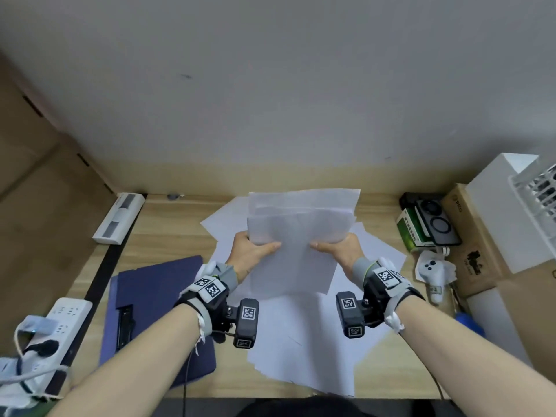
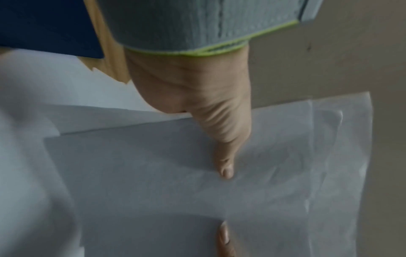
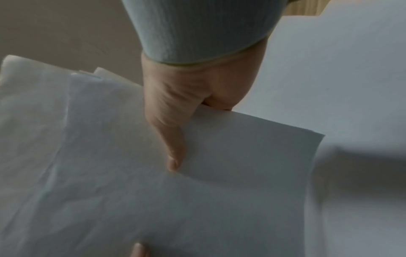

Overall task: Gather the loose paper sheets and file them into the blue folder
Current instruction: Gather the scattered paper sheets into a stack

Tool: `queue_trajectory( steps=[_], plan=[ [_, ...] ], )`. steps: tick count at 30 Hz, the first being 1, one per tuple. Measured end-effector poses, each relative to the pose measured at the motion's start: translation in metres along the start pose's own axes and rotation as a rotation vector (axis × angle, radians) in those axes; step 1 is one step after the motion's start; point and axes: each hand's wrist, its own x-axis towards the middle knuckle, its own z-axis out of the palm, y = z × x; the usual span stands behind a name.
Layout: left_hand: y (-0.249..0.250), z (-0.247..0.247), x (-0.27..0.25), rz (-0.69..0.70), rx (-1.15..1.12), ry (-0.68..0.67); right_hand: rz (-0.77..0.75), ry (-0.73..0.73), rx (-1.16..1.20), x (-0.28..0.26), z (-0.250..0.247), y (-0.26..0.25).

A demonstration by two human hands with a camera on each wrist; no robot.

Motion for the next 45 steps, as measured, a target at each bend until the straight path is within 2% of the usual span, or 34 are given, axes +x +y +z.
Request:
queue_trajectory(
  steps=[5,9,16,19,21,24,29,33,37,41,45],
  plan=[
    [0.015,-0.011,0.011,0.079,-0.037,-0.016,-0.079,-0.058,0.054,0.006,-0.003,-0.013],
    [-0.005,-0.009,0.008,0.011,-0.039,0.039,-0.022,-0.078,-0.060,0.005,0.004,0.003],
    [0.001,-0.017,0.018,-0.002,-0.059,0.070,-0.058,-0.074,0.024,0.014,0.010,-0.015],
    [-0.009,-0.031,0.020,-0.087,0.011,0.090,0.007,-0.074,-0.035,0.013,0.009,-0.004],
    [-0.015,-0.033,0.017,-0.132,0.033,0.045,0.041,-0.051,-0.056,0.011,0.011,0.007],
    [-0.013,-0.023,0.013,-0.144,0.020,0.019,0.057,-0.025,-0.021,0.011,0.017,0.009],
    [0.001,-0.020,0.021,-0.131,-0.017,0.130,0.025,-0.012,0.078,0.017,0.020,-0.006],
    [0.006,-0.029,0.023,-0.105,0.051,0.062,0.002,-0.017,0.189,0.019,0.011,-0.013],
    [-0.013,-0.026,0.016,-0.170,0.177,-0.029,0.050,-0.056,0.092,0.010,0.007,0.000],
    [-0.029,-0.018,0.004,-0.184,0.159,0.015,0.076,-0.059,-0.046,-0.002,0.013,0.020],
    [-0.031,-0.017,0.007,-0.204,0.123,0.084,0.060,-0.007,-0.017,-0.005,0.016,0.010]
  ],
)
